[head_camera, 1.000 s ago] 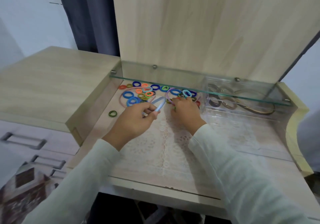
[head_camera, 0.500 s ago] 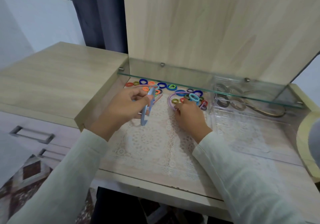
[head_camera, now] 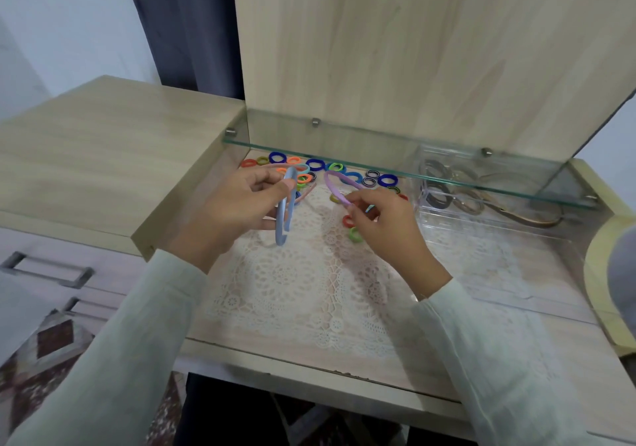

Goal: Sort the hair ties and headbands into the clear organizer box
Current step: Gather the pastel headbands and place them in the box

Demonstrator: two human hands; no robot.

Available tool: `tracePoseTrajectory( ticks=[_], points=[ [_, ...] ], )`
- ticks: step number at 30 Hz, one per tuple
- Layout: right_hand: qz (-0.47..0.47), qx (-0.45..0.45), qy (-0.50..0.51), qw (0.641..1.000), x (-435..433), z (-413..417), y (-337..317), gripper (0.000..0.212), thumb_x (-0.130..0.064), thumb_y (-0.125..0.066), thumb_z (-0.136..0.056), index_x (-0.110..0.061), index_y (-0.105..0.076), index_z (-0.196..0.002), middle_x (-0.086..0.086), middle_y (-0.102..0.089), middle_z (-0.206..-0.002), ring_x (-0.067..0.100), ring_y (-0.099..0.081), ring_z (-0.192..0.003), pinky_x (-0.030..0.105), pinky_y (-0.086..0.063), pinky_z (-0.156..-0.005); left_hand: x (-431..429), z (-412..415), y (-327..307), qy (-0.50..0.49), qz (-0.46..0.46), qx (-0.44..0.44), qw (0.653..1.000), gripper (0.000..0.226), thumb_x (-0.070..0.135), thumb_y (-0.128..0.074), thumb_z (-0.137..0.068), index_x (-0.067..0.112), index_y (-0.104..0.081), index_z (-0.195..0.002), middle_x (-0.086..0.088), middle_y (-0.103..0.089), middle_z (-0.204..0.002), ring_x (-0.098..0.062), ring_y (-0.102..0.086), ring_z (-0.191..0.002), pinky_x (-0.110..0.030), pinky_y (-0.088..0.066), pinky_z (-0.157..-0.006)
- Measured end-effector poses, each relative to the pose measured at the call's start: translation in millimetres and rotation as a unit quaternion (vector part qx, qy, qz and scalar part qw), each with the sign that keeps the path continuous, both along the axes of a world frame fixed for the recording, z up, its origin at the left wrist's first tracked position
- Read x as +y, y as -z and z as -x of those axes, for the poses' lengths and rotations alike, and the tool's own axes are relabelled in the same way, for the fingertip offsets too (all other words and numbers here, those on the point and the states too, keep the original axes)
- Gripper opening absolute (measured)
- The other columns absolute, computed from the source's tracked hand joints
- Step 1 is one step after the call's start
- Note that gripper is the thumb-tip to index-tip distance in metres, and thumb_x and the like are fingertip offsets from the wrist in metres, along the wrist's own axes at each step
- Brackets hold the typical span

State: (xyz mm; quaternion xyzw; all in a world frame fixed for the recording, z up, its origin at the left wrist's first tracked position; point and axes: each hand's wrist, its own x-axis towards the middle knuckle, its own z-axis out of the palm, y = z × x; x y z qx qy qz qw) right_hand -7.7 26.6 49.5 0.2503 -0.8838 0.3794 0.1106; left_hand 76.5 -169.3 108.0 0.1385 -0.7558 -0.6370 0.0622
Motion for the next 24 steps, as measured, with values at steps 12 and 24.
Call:
tracePoseTrajectory(
  ticks=[12, 24],
  points=[
    [0.15, -0.09, -0.048, 0.983, -2, -12, -30, 0.01, -0.015, -0.061, -0.092, -0.015, -0.068, -0.1, -0.002, -0.063, -0.081, 0.001, -0.052, -0.059, 0.011, -0.036, -0.052, 0, 4, 3, -0.018, 0.006, -0.004, 1.0, 0.013, 0.021, -0.06, -0.098, 0.017, -0.067, -0.088, -0.005, -0.07, -0.084, -0.004, -0.066, -0.055, -0.018, -0.054, -0.052],
    [0.166, -0.06, -0.048, 0.983, -5, -17, -33, 0.011, -0.015, -0.06, -0.093, -0.014, -0.067, -0.101, -0.001, -0.063, -0.084, 0.02, -0.06, -0.073, 0.03, -0.045, -0.061, -1, 5, 6, -0.025, -0.006, -0.003, 1.0, 0.016, 0.023, -0.061, -0.096, 0.01, -0.067, -0.104, -0.009, -0.069, -0.092, -0.005, -0.067, -0.056, -0.019, -0.056, -0.054]
  ],
)
